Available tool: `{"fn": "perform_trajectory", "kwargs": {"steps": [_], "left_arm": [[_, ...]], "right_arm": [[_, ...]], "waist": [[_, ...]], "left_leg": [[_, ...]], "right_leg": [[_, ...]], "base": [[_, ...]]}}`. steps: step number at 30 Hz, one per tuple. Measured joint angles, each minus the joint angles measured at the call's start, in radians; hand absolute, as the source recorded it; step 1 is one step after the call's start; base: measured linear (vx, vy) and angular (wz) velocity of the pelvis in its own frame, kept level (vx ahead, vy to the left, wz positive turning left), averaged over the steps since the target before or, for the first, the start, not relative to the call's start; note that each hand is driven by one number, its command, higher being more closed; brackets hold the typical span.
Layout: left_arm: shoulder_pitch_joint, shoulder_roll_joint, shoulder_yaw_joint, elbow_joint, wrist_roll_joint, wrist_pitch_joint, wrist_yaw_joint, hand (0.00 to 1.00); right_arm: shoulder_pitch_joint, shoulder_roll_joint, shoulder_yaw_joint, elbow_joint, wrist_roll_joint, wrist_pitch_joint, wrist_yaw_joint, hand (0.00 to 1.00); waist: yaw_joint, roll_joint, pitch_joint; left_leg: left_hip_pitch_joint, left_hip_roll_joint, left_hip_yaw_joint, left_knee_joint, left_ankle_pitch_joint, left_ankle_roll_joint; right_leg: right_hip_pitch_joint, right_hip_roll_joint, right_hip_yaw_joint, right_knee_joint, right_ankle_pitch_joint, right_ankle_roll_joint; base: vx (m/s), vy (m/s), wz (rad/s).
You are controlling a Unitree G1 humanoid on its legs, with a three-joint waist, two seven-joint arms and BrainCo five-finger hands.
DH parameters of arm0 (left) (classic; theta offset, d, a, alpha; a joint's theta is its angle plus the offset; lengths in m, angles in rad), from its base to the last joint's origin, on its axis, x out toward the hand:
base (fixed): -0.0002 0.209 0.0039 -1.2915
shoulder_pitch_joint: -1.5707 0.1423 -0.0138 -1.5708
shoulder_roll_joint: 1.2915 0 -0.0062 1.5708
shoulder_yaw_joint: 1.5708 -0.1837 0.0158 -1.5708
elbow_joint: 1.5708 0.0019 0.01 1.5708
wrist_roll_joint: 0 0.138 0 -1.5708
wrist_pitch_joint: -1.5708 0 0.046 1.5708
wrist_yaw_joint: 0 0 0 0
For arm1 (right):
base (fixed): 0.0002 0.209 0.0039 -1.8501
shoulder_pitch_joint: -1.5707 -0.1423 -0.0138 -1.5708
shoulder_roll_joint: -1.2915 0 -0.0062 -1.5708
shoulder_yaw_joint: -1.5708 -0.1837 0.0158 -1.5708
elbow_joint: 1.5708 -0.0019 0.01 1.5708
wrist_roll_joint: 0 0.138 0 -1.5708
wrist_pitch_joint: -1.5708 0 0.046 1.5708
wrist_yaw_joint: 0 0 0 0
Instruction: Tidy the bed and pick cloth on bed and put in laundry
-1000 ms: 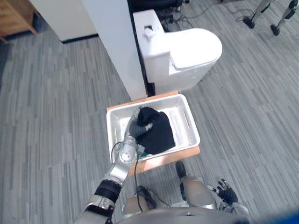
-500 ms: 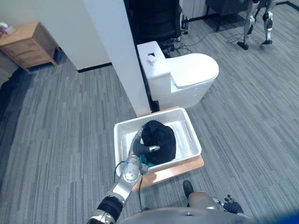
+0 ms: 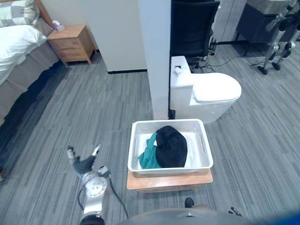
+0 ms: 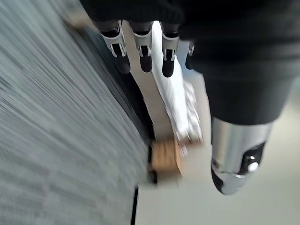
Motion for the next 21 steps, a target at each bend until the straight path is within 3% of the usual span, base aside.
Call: {"fn": "perform_trajectory", "kwargs": {"steps": [2,3,7,8,13,14,15,17,18,20,21], "left_arm": [[0.009,-0.006,0.034,0.051,-0.071,0.009,-0.026,0.00],[0.011,-0.024,0.071,0.110,-0.154,0.030,-0.066,0.00],[0.047,-0.071,0.119,0.199,-0.284,0.104,-0.136,0.00],[0.055,-0.088,0.140,0.241,-0.305,0.162,-0.152,0.00],[0.089,-0.139,0.178,0.377,-0.339,0.334,-0.166,0.00],[0.098,-0.140,0.189,0.388,-0.315,0.402,-0.164,0.00],[0.100,-0.140,0.194,0.389,-0.302,0.436,-0.164,0.00],[0.110,-0.138,0.199,0.428,-0.182,0.582,-0.177,0.00],[0.113,-0.138,0.199,0.432,-0.159,0.617,-0.189,0.00],[0.107,-0.131,0.205,0.453,-0.117,0.753,-0.297,0.00],[0.105,-0.123,0.204,0.455,-0.109,0.788,-0.338,0.00]], "right_arm": [[0.004,0.001,0.001,0.000,0.000,-0.001,0.000,0.00],[0.005,0.003,0.002,0.000,0.000,-0.006,0.001,0.00],[0.005,0.004,0.015,-0.003,0.000,-0.008,0.002,0.00],[0.006,0.004,0.015,-0.003,0.000,-0.008,0.002,0.00],[0.010,0.013,-0.001,-0.003,0.000,-0.009,0.024,0.00],[0.010,0.015,-0.005,-0.002,0.000,-0.009,0.032,0.00],[0.008,0.015,-0.005,-0.002,0.000,-0.009,0.035,0.00],[-0.001,0.017,-0.005,-0.002,-0.001,-0.009,0.047,0.00],[-0.002,0.017,-0.005,-0.002,-0.001,-0.009,0.050,0.00],[-0.004,0.023,-0.004,-0.002,-0.003,-0.010,0.056,0.00],[-0.006,0.024,-0.004,-0.002,-0.003,-0.009,0.056,0.00]], "waist": [[0.012,-0.001,-0.004],[0.022,-0.005,-0.005],[0.028,-0.012,-0.008],[0.032,-0.012,-0.007],[0.045,-0.016,-0.010],[0.047,-0.017,-0.010],[0.050,-0.017,-0.010],[0.055,-0.018,-0.010],[0.055,-0.017,-0.010],[0.062,-0.017,-0.010],[0.066,-0.016,-0.010]], "left_leg": [[0.014,0.000,-0.005,-0.007,0.000,0.000],[0.018,-0.001,-0.006,-0.008,0.000,0.000],[0.026,-0.003,-0.010,-0.009,0.001,0.002],[0.036,-0.003,-0.010,-0.011,0.001,0.002],[0.040,-0.006,-0.027,-0.020,0.003,0.003],[0.040,-0.006,-0.034,-0.021,0.003,0.004],[0.040,-0.007,-0.035,-0.021,0.003,0.003],[0.040,-0.008,-0.033,-0.021,0.003,0.003],[0.041,-0.008,-0.033,-0.021,0.003,0.003],[0.046,-0.008,-0.032,-0.021,0.001,0.003],[0.048,-0.008,-0.030,-0.021,0.000,0.002]], "right_leg": [[0.012,0.001,-0.005,0.000,-0.003,0.001],[0.020,0.000,-0.006,0.000,-0.006,0.001],[0.021,-0.002,-0.008,0.005,-0.014,0.001],[0.027,-0.002,-0.009,0.006,-0.017,0.001],[0.036,-0.006,-0.028,0.010,-0.030,0.004],[0.037,-0.008,-0.035,0.013,-0.034,0.005],[0.036,-0.008,-0.035,0.015,-0.035,0.005],[0.037,-0.009,-0.035,0.020,-0.038,0.006],[0.037,-0.010,-0.035,0.021,-0.038,0.006],[0.038,-0.010,-0.032,0.022,-0.039,0.006],[0.038,-0.009,-0.030,0.022,-0.039,0.006]], "base": [[0.01,0.013,0.09],[0.00,0.000,0.00],[-0.01,-0.005,0.03],[0.00,0.000,0.00],[0.00,-0.006,0.09],[0.02,-0.007,0.18],[0.02,-0.004,0.10],[0.00,0.000,0.00],[0.00,0.000,0.00],[0.04,0.017,-0.01],[0.04,0.009,-0.03]]}}
